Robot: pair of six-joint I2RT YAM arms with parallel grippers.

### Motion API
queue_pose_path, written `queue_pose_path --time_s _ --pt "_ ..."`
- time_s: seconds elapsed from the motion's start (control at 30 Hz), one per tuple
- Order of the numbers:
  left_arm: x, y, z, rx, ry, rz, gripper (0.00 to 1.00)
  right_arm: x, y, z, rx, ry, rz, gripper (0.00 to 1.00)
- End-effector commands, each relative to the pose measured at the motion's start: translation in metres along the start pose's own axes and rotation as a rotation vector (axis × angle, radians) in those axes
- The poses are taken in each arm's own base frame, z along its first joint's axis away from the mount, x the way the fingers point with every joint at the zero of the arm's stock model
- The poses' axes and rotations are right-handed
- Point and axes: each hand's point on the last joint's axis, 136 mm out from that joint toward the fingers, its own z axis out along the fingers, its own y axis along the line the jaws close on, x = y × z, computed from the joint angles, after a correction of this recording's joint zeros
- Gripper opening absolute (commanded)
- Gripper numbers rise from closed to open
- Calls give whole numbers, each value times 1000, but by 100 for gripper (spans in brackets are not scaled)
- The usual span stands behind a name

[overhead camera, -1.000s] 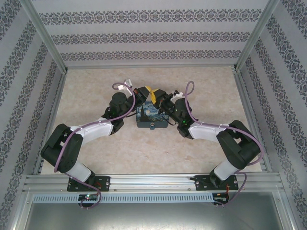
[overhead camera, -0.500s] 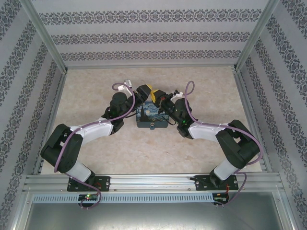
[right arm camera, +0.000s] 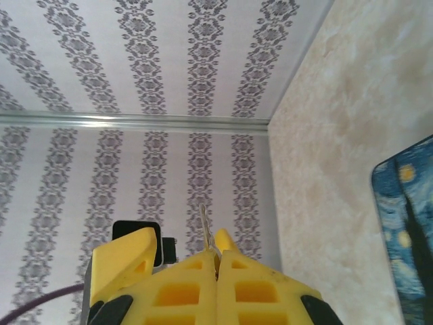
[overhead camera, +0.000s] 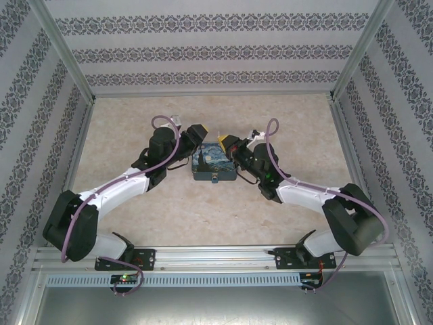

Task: Unlock the padlock with the key

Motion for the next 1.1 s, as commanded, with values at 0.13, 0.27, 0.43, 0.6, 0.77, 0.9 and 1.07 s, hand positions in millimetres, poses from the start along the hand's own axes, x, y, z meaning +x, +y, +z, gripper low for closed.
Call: queue_pose_path --time_s 0.13,0.27,0.43,0.6,0.77,0.9,1.07 --pt "11 4 -2 48 53 -67 38 6 -19 -12 128 -50 -152 0" --pt "14 6 2 49 61 -76 37 10 -16 -9 131 -47 -161 0" --pt "22 8 9 61 76 -100 32 13 -16 -4 130 -44 -160 0" --pt "36 14 14 50 95 -112 31 13 -16 -3 132 -42 -159 0" --pt "45 18 18 46 98 -119 29 14 -18 -2 133 -40 -157 0" --pt "46 16 21 51 97 -119 24 13 -19 -2 136 -44 -153 0" --pt "45 15 21 50 88 -117 18 12 -20 -3 138 -46 -151 0"
